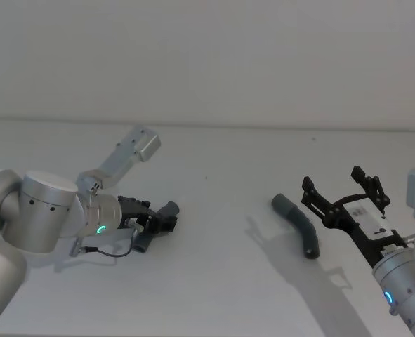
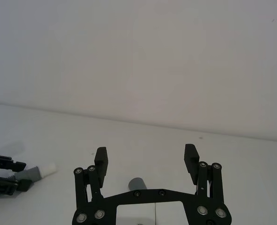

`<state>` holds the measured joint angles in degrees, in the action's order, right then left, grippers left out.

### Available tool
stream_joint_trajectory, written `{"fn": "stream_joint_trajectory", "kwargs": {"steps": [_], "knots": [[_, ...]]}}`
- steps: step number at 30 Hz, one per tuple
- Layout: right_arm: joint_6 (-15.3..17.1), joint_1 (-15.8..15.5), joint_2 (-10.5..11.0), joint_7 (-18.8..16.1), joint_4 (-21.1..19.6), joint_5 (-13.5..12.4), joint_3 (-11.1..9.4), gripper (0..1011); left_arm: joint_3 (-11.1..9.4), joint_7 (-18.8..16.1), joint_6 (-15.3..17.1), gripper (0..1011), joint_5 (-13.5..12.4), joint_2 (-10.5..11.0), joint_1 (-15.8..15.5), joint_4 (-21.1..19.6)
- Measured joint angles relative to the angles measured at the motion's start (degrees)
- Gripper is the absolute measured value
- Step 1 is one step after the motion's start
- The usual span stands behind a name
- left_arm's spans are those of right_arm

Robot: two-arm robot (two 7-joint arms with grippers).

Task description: Use both hands to pick up one end of the pipe from the table, align the ends, and insert them.

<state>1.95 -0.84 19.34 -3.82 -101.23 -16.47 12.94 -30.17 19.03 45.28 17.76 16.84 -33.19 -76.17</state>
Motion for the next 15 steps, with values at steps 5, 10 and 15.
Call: {"fn": "stream_joint_trajectory", "kwargs": {"steps": [5,10,15], "knots": [[0.0,0.0,0.0,0.0,0.0,0.0,0.0,1001,-0.03,0.03,0.08,714,-0.02,-0.05,-0.03,0.07],[0.28,0.25,0.03,-0.28,-0.06,-0.01,-0.01,1001,-0.05,0.06,0.14,684,-0.03,-0.08,-0.06,0.1],[2.42,1.57,0.63,-1.54,-0.35,-0.19,0.18,1001,-0.08,0.1,0.17,649,-0.03,-0.1,-0.06,0.12]]}}
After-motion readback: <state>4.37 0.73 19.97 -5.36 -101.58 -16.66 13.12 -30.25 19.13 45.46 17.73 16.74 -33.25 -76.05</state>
